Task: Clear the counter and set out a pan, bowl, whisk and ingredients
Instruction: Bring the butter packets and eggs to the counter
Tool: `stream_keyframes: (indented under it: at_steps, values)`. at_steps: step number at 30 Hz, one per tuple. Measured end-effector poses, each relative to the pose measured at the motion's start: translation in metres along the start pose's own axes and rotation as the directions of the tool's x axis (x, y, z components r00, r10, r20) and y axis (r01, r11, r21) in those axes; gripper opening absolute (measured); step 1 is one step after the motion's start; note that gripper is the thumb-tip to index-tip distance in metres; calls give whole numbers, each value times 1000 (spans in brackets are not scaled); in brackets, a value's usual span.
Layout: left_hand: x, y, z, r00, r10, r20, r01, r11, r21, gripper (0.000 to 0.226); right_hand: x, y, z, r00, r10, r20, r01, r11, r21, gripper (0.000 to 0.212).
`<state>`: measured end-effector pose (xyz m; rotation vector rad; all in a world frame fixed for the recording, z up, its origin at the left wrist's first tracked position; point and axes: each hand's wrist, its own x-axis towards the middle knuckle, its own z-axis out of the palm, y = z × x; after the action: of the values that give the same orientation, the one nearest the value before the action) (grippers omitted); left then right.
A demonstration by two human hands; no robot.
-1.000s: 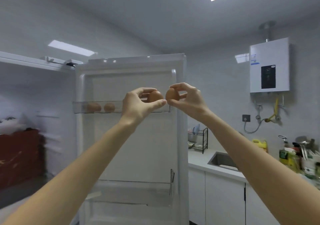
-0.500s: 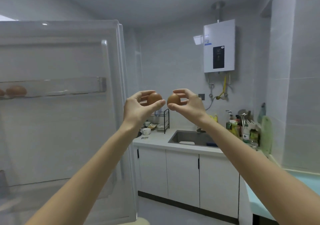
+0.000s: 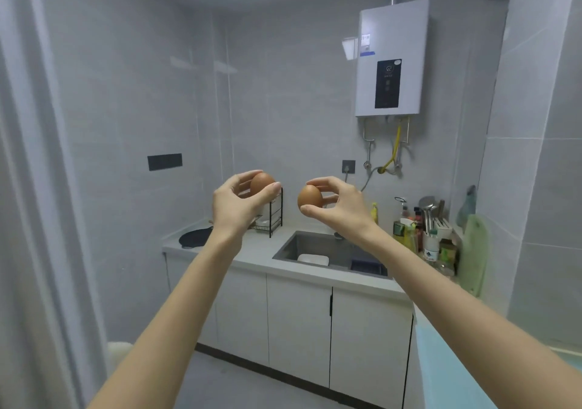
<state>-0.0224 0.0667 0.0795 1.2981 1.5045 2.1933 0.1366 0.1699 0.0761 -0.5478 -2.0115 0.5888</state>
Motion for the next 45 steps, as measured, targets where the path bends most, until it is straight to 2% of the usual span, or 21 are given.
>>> stream_keyframes:
  at_steps: [5, 11, 21, 27, 33, 42, 45]
  values:
    - [49, -62, 15, 998, -10, -62, 10, 1000, -1, 42, 39, 60, 21, 1000, 16, 26, -17, 1000, 21, 42]
    - [127, -154, 24, 991, -41, -129, 42, 999, 7, 43, 99, 139, 79, 998, 51, 45, -55, 995, 83, 40]
    - [276, -317, 25, 990, -125, -71, 133, 983, 126, 43, 235, 262, 193, 987, 129, 98, -138, 987, 87, 41]
    - [341, -406, 9, 965, -243, -100, 258, 949, 181, 54, 300, 334, 261, 968, 198, 154, -216, 970, 111, 39]
    - [413, -500, -10, 953, -279, -119, 300, 927, 227, 41, 370, 410, 343, 955, 199, 220, -238, 957, 166, 39]
    - [543, -635, -17, 909, -393, -138, 415, 835, 361, 42, 491, 532, 460, 922, 207, 328, -273, 947, 167, 39]
    - [571, -678, -17, 888, -441, -130, 455, 802, 387, 39, 522, 570, 496, 892, 250, 377, -329, 930, 161, 41]
